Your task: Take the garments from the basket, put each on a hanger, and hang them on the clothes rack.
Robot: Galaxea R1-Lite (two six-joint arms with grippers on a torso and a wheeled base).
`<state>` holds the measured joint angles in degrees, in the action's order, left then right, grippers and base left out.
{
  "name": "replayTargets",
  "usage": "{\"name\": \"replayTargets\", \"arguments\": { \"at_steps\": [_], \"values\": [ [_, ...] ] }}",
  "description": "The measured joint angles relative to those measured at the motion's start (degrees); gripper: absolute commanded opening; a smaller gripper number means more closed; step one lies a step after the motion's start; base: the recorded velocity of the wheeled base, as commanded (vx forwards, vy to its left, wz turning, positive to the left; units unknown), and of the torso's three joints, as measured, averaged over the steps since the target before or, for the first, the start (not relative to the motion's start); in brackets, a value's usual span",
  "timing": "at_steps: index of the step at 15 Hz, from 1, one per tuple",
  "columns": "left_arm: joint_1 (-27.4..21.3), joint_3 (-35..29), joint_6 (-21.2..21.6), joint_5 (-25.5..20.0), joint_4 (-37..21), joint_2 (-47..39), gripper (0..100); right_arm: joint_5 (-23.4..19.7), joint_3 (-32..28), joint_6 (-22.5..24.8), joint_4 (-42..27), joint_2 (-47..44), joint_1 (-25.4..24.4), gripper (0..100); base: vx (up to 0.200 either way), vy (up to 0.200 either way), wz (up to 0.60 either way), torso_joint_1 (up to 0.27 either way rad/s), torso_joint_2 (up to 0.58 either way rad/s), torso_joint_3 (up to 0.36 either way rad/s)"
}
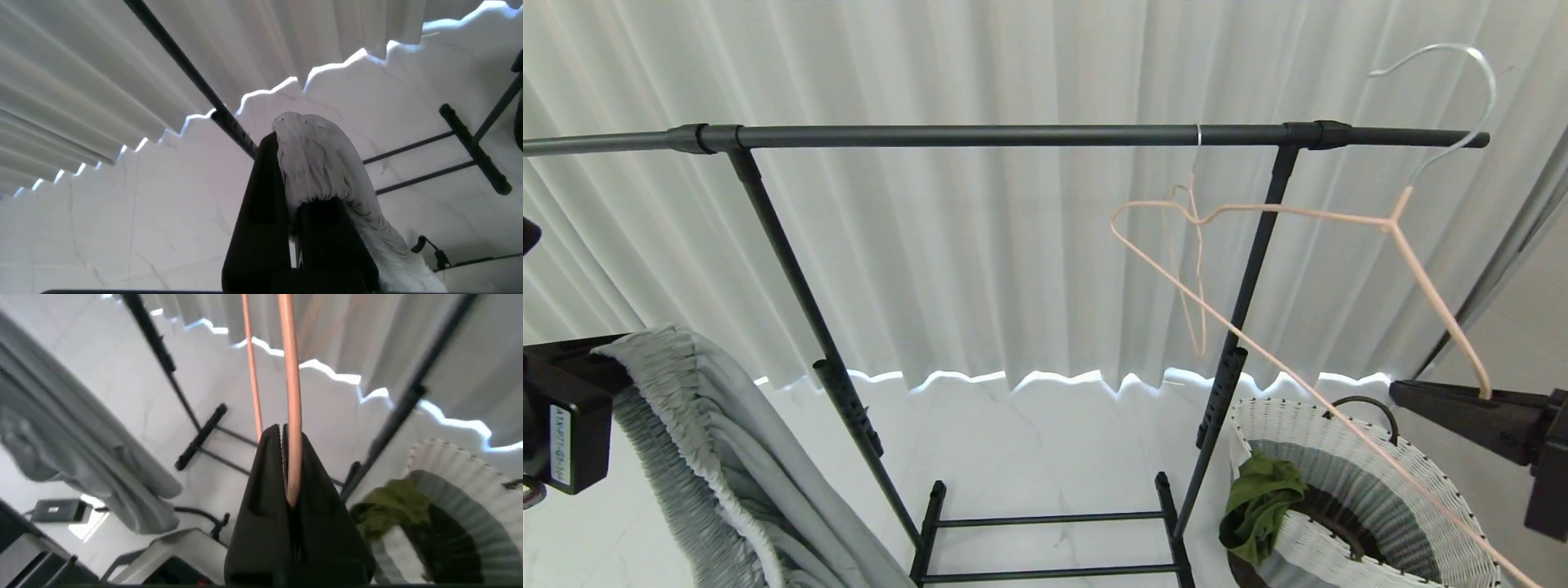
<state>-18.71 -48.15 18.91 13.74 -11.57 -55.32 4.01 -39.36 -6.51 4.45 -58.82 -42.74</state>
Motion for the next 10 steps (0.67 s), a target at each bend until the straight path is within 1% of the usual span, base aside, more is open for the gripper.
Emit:
{"name": "replayTargets", "arguments": {
  "at_steps": [3,6,8,10],
  "values": [
    [0.00,0.00,-0.05,0.05,-0.02,-0.22,0,-0.07,1.52,0.00,3.57,-2.72,-0.56,0,0.000,0.200,0.00,-0.001,0.00,0.001],
    [0.00,0.09,-0.17,0.05,-0.02,-0.51,0,-0.05,2.74,-0.02,4.24,-4.00,-1.72,0,0.000,0.000,0.00,0.000,0.00,0.000],
    [-0.02,0.61,-0.05,0.00,-0.06,-0.52,0,-0.07,3.29,-0.11,4.28,-4.38,-3.38,0,0.000,0.000,0.00,0.000,0.00,0.000],
    [-0.16,1.19,0.77,-0.09,0.00,-0.52,0,-0.05,3.78,-0.51,4.25,-4.60,-6.10,0,0.000,0.000,0.00,0.000,0.00,0.000]
  ]
}}
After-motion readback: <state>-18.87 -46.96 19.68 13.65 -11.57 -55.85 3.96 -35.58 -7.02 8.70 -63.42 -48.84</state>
